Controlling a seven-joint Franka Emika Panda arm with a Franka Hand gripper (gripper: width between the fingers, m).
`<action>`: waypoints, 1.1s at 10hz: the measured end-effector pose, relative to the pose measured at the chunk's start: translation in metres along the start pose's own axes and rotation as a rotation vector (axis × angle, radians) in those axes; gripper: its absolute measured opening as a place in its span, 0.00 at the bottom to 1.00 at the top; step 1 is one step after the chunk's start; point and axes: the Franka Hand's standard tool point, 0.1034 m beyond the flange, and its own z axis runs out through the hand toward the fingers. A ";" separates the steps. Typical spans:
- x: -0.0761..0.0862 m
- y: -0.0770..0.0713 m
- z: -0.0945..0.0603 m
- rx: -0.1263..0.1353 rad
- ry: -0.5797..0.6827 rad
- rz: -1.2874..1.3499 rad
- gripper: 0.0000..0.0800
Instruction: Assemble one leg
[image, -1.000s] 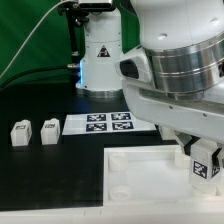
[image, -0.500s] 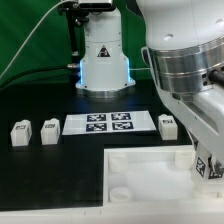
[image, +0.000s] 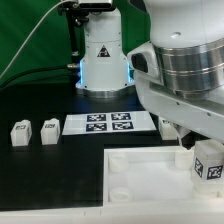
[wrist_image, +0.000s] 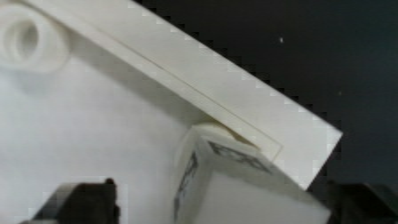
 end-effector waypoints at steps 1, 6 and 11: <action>0.001 0.000 0.000 -0.001 0.001 -0.077 0.79; 0.005 -0.003 0.002 -0.021 0.063 -0.734 0.81; 0.004 -0.004 0.001 0.005 0.057 -0.293 0.52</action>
Offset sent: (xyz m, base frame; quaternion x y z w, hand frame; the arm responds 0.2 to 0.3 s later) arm 0.0009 0.0041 -0.0065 -0.0521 0.0816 -0.4892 0.8668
